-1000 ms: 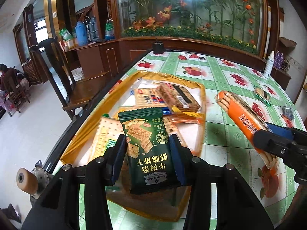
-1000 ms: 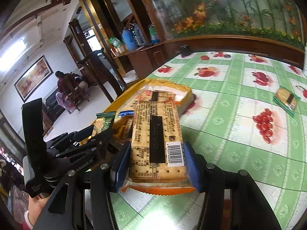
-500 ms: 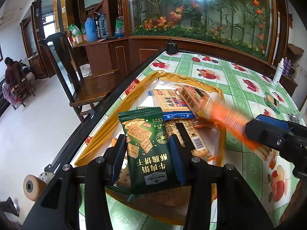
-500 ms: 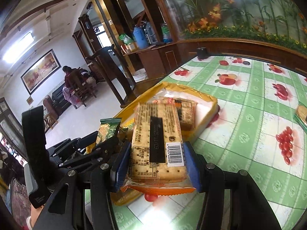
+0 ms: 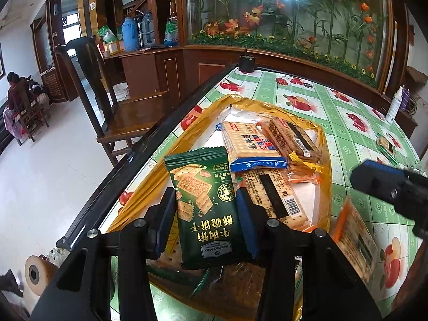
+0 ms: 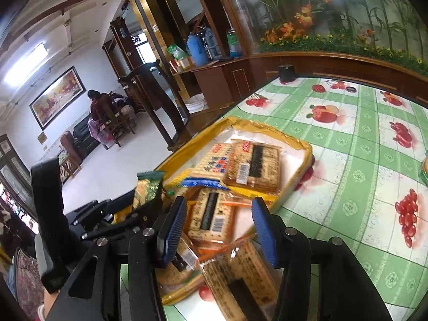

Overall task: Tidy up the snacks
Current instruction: 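Lower the long tan pack into the tray with the right gripper while the left releases the dark green pack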

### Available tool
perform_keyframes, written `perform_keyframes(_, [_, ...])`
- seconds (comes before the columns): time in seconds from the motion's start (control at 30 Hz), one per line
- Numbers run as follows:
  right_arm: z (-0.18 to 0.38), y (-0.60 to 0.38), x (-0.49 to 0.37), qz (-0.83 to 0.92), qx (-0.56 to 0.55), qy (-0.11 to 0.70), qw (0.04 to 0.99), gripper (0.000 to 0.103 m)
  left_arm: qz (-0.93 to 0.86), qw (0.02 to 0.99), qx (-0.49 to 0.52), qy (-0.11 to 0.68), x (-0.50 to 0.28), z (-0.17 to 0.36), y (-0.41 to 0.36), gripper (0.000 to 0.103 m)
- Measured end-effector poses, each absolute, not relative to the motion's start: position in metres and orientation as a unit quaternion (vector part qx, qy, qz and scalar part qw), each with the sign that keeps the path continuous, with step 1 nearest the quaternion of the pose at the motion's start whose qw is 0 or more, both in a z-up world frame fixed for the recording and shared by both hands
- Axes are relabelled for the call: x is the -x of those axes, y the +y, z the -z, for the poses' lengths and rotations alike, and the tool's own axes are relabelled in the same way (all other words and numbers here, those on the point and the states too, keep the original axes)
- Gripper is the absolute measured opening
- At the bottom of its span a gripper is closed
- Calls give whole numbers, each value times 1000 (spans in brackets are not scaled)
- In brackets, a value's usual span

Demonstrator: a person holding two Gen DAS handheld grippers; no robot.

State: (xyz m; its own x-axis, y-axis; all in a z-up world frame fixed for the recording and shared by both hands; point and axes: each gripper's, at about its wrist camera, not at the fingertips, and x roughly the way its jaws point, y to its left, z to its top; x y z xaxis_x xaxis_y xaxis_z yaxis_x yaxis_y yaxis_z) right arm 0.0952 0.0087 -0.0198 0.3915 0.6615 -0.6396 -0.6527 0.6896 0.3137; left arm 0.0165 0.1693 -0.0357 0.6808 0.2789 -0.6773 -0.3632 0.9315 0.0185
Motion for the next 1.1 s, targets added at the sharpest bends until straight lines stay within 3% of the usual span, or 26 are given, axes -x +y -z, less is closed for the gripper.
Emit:
perform_keyframes(0.27, [33, -21, -94, -389, 0, 414, 823, 55, -175, 915, 55, 359, -21, 33, 171, 44])
perform_keyframes(0.37, [42, -27, -78, -408, 56, 422, 808, 62, -174, 915, 55, 360, -23, 33, 170, 44])
perform_keyframes(0.47, [58, -26, -56, -406, 141, 418, 800, 63, -171, 915, 54, 361, -24, 33, 168, 44])
perform_keyframes(0.63, [76, -26, -45, -405, 162, 420, 796, 66, -167, 913, 69, 366, -25, 31, 169, 45])
perform_keyframes(0.77, [81, -19, -40, -398, 189, 414, 797, 66, -169, 911, 75, 369, -25, 30, 171, 51])
perform_keyframes(0.87, [89, -15, -41, -385, 211, 418, 795, 63, -167, 911, 80, 367, -24, 29, 172, 69])
perform_keyframes(1.1, [76, -26, -50, -384, 139, 414, 814, 58, -173, 913, 84, 360, -22, 26, 176, 69])
